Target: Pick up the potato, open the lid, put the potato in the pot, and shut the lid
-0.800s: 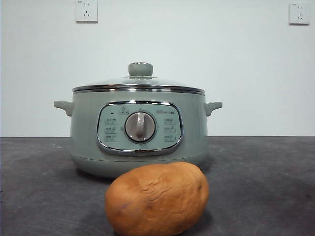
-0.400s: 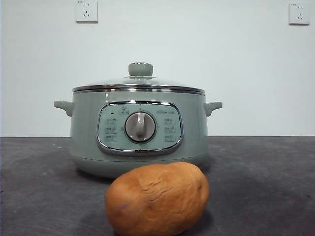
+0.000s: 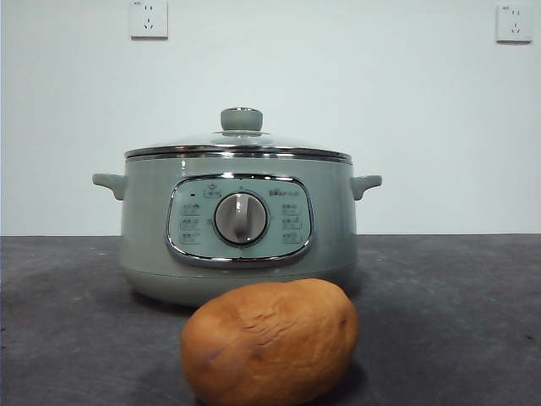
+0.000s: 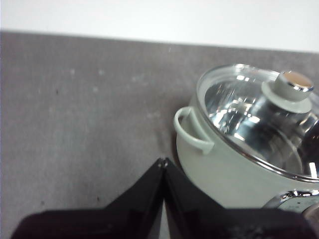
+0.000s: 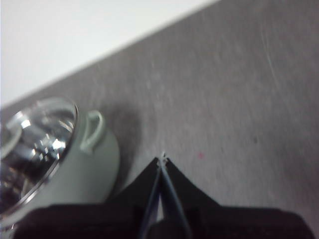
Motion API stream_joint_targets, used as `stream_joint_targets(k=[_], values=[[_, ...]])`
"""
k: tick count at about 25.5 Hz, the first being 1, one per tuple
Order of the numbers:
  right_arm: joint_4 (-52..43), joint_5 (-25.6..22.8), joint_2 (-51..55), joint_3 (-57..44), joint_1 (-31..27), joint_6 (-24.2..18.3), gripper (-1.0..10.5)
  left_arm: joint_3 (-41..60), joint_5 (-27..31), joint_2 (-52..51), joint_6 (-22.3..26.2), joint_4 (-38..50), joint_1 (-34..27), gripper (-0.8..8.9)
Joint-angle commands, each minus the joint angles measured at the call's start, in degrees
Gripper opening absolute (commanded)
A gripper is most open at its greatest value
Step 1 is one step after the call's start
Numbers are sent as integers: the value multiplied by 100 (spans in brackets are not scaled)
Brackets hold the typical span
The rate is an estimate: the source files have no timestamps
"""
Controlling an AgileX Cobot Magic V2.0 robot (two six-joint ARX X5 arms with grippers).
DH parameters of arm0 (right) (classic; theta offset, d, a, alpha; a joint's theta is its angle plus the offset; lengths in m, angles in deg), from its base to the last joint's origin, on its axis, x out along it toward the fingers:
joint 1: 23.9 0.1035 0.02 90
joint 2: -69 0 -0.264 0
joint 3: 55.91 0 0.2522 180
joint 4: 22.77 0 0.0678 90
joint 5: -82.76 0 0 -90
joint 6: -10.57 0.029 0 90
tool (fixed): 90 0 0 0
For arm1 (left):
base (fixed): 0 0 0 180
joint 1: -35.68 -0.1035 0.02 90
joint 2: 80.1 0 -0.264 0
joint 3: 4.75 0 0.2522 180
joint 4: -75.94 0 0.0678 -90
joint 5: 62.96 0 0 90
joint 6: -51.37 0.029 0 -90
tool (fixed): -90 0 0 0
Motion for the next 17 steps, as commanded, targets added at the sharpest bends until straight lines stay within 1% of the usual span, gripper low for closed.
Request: stream_joint_targets(k=[1, 2, 3, 4, 6, 8, 9, 10, 12, 13, 14, 16, 17], values=[[420, 149, -382, 396, 0, -122, 11, -181, -22, 249, -81, -197, -11, 2], [553, 225, -516, 511, 0, -146, 12, -247, -24, 343, -81, -289, -11, 9], [723, 308, -684, 654, 0, -188, 23, -332, -46, 470, -81, -415, -11, 37], [837, 339, -802, 750, 0, -247, 77, -385, -90, 560, -79, -496, -11, 83], [1058, 343, -1043, 925, 0, -435, 290, -459, -221, 739, -81, -612, -11, 243], [1226, 450, -1266, 1062, 0, -577, 538, -481, -365, 914, -79, -680, -11, 444], [1279, 522, -1360, 1102, 2, -656, 613, -481, -444, 981, -79, -695, -11, 508], [1351, 608, -1473, 1143, 2, -780, 668, -481, -498, 1056, -79, -730, -11, 547], [1506, 765, -1766, 1222, 4, -990, 701, -481, -619, 1252, -77, -767, -11, 576], [1567, 772, -1932, 1252, 7, -1102, 702, -481, -619, 1375, -77, -782, -9, 576], [1655, 780, -2096, 1272, 15, -1222, 702, -481, -627, 1486, -77, -807, -7, 600], [1757, 807, -2413, 1274, 140, -1311, 703, -481, -841, 1679, -74, -820, -7, 755], [1764, 804, -2551, 1274, 227, -1427, 703, -481, -1003, 1764, -70, -813, -7, 760]])
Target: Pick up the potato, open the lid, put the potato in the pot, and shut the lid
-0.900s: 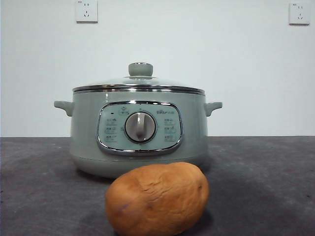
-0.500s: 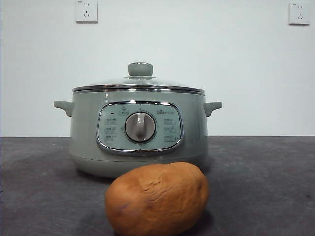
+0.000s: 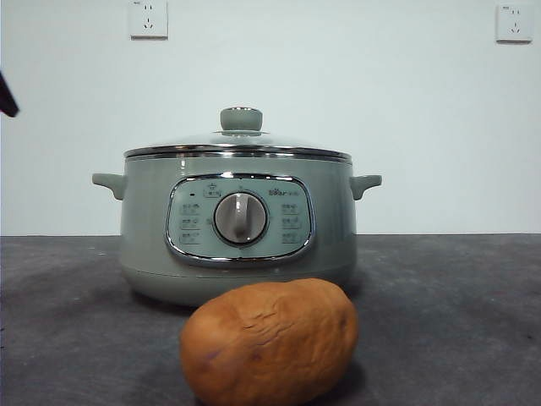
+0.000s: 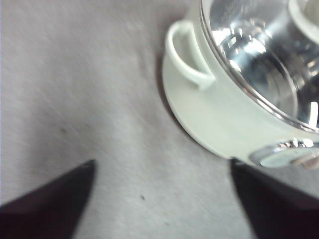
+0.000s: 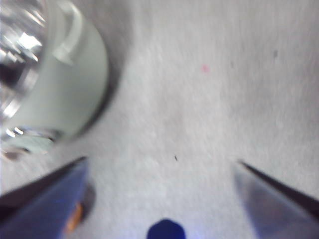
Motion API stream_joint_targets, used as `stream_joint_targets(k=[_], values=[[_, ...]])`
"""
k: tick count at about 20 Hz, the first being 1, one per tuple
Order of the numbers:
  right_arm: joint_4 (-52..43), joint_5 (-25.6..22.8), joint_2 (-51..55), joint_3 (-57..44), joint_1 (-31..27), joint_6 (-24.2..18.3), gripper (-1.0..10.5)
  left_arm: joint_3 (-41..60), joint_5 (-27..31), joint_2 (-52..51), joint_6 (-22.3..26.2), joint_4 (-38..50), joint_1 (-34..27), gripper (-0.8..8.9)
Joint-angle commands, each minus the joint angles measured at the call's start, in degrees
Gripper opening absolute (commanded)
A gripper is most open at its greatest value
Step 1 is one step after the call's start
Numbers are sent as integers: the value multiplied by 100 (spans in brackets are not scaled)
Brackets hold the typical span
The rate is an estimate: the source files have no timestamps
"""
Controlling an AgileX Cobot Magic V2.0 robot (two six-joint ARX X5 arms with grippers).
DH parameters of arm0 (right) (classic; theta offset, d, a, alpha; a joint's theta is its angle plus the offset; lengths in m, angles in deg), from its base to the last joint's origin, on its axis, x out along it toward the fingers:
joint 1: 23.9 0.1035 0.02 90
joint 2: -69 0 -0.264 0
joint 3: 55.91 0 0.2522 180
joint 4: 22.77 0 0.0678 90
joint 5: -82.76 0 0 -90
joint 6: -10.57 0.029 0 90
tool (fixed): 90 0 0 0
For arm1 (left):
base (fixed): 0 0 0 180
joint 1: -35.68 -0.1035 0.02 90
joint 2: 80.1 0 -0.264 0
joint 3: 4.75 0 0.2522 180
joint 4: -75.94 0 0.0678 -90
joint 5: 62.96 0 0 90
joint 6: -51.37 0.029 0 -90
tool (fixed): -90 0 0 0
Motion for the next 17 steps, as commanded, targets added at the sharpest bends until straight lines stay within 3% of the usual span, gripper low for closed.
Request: stream_joint_targets(k=[1, 3, 8, 12, 17], values=[[-2, 24, -245, 17, 188, -363, 715, 2, -304, 146, -24, 11, -7, 760], [-26, 24, -483, 17, 470, -590, 794, 2, -516, 282, 24, 4, -7, 760], [-68, 22, -881, 17, 1578, -1259, 795, -7, -866, 415, 415, -354, -7, 759], [-203, -68, -997, 17, 2734, -1860, 795, -7, -868, 415, 446, -459, -7, 759], [-339, -1049, -1091, 17, 4288, -2955, 795, -7, -879, 417, 446, -459, -7, 759]])
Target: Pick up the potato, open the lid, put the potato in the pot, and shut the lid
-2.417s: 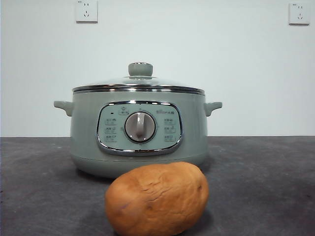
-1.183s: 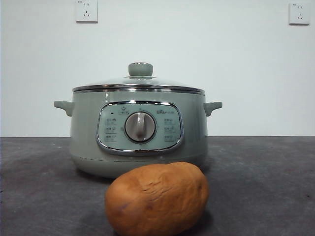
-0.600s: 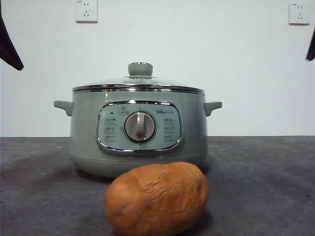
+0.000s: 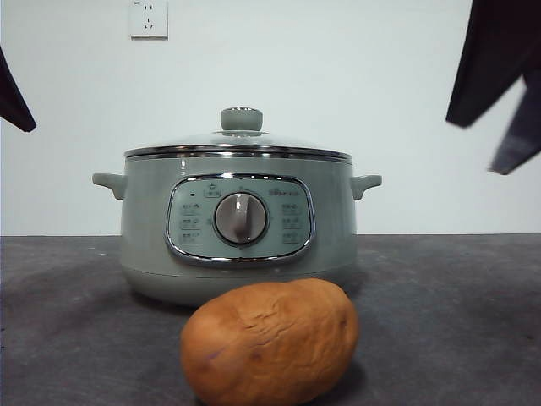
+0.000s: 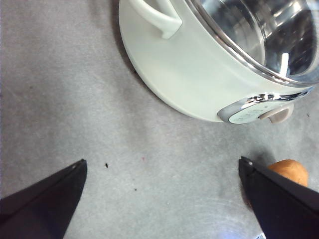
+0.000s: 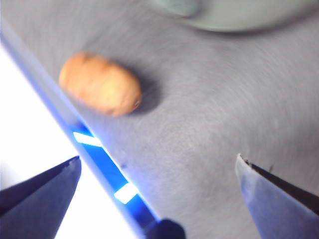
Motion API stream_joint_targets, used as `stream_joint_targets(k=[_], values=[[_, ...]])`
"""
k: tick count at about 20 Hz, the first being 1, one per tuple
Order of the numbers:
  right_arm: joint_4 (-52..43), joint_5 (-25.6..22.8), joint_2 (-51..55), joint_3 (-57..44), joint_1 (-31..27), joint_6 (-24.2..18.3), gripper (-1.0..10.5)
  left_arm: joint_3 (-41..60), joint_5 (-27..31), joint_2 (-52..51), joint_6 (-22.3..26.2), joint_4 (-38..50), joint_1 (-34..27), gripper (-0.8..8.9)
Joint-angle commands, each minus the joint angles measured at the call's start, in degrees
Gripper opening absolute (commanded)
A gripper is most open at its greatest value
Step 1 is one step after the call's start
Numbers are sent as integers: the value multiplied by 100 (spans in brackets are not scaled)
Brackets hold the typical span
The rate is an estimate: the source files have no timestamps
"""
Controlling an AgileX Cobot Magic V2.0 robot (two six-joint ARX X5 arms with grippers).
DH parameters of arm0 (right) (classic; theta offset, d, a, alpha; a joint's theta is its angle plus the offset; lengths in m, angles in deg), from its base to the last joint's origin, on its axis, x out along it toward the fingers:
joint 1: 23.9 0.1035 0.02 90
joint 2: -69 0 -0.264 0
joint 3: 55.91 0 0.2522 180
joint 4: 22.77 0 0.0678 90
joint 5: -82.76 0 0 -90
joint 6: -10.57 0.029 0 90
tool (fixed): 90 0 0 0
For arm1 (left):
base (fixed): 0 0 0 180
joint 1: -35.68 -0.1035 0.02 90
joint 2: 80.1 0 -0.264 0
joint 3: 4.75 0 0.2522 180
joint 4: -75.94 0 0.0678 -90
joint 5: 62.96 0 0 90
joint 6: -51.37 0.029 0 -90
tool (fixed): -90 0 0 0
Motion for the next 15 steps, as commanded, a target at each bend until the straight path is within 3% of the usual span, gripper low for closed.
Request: stream_joint_targets(k=[1, 8, 15], values=[[-256, -317, -107, 17, 605, -610, 795, -7, -28, 7, 87, 4, -7, 759], [-1357, -505, -984, 17, 1808, -654, 795, -7, -153, 7, 87, 2, -7, 759], [-2033, -654, -2065, 17, 2024, -973, 792, -7, -153, 7, 87, 2, -7, 759]])
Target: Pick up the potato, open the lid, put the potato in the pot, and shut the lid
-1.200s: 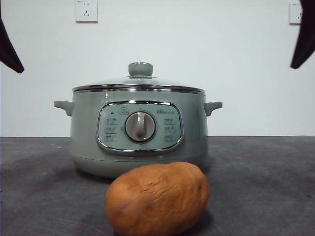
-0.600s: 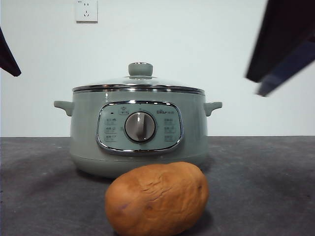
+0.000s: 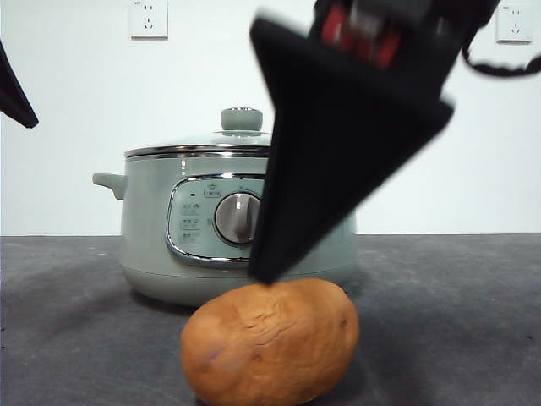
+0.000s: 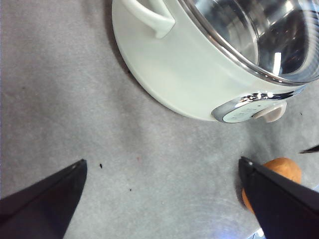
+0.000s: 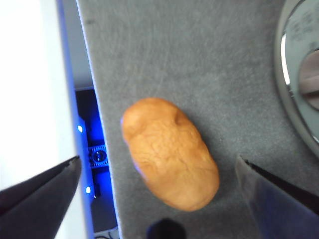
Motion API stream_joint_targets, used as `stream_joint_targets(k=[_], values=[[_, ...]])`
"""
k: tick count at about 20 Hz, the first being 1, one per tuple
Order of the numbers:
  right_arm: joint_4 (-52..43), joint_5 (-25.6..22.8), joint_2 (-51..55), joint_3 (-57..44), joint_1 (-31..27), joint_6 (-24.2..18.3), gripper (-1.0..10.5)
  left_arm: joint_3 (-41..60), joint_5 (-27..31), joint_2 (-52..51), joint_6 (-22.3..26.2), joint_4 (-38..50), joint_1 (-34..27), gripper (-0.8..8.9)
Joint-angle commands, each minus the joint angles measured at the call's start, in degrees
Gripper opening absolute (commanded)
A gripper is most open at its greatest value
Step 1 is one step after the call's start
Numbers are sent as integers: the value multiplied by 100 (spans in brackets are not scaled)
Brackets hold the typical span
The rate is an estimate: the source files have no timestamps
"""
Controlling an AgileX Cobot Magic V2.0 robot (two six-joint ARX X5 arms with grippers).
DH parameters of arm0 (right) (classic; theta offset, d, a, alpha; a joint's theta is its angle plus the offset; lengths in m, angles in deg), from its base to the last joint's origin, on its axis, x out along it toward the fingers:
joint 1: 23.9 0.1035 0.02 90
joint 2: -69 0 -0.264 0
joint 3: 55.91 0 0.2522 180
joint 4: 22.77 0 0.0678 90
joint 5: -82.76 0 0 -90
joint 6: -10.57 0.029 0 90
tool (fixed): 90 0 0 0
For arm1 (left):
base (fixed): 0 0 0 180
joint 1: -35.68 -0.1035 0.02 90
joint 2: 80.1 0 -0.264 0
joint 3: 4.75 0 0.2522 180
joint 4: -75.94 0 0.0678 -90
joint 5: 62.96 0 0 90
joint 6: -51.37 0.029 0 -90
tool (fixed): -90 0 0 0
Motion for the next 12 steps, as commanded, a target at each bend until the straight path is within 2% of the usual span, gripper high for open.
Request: stream_joint_targets(k=[1, 10, 11, 12], values=[[-129, -22, -315, 17, 4, -127, 792, -7, -28, 7, 74, 2, -7, 759], [-501, -17, -1182, 17, 4, -103, 781, -7, -26, 7, 103, -109, -7, 759], [-518, -17, -1204, 17, 4, -48, 730, -7, -24, 7, 149, -155, -7, 758], [-531, -20, -1204, 17, 4, -2, 610, -7, -24, 7, 203, -186, -7, 759]])
